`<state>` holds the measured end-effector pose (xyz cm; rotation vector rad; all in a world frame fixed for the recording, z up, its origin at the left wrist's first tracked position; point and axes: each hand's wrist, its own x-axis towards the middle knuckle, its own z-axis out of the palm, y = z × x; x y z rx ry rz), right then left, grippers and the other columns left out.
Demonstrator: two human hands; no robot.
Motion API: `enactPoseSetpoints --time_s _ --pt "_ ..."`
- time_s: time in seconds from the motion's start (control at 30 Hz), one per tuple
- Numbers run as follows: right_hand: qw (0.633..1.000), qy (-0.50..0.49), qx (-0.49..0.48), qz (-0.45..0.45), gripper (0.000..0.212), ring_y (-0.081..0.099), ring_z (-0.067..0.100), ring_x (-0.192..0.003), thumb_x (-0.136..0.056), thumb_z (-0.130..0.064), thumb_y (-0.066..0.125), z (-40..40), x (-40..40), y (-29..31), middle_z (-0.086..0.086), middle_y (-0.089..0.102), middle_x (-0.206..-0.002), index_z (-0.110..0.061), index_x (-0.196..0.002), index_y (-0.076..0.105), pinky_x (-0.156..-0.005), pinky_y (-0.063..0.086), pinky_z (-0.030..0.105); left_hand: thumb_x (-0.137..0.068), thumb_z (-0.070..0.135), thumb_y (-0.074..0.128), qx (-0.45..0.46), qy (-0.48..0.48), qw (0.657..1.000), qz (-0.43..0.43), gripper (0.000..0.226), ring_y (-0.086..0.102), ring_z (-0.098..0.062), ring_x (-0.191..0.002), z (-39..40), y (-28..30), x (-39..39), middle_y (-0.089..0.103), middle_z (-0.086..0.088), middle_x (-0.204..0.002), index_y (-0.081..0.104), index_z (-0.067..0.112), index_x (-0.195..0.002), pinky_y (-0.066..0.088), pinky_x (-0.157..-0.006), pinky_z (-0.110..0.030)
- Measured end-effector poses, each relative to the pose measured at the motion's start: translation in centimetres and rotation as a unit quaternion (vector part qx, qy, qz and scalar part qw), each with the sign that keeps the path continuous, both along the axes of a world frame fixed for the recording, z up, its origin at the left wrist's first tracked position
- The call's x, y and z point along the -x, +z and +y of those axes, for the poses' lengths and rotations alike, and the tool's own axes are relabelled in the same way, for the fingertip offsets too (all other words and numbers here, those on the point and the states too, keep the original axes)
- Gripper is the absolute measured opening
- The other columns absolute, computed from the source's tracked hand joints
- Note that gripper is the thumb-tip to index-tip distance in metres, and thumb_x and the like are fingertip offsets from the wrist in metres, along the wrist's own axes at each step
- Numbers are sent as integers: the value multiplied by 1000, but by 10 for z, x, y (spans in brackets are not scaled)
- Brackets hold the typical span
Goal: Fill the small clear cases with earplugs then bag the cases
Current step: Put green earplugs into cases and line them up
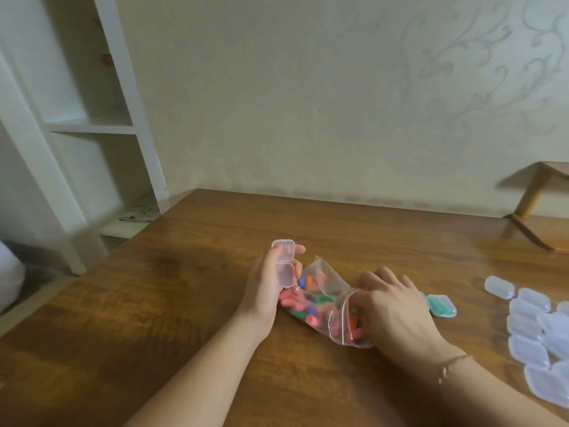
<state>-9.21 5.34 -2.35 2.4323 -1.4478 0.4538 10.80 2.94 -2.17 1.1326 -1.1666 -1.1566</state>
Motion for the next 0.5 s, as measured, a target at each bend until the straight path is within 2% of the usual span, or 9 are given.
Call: enactPoseSetpoints --time_s 0.13,0.33,0.43,0.5 --pt "998 -4 62 17 16 45 20 -64 -61 -29 76 3 0 -3 -7 52 -67 -28 -58 60 -54 27 32 -86 56 36 12 -13 1000 0 47 58 -12 -71 0 -1 1 59 -1 -72 71 25 -95 47 -69 -30" --pt "998 -16 54 42 26 47 21 -61 -50 -26 85 -3 -7 1 -6 53 -59 -27 -54 60 -53 27 33 -103 43 34 18 -24 999 -10 41 59 -9 -67 1 -2 3 58 -2 -71 69 21 -100 47 -58 -24" --pt "999 -10 45 20 22 47 20 -60 -52 -27 85 -4 -11 0 -5 54 -63 -27 -55 63 -52 27 32 -98 50 37 23 -20 999 -16 42 61 -7 -70 0 -2 3 61 0 -73 69 23 -101 51 -60 -21" --pt "999 -13 40 -10 20 48 21 -62 -53 -26 87 -4 -12 0 -4 56 -69 -26 -57 67 -51 28 32 -101 47 36 23 -18 999 -19 40 62 -8 -74 1 -3 4 61 0 -74 69 24 -102 52 -63 -21"
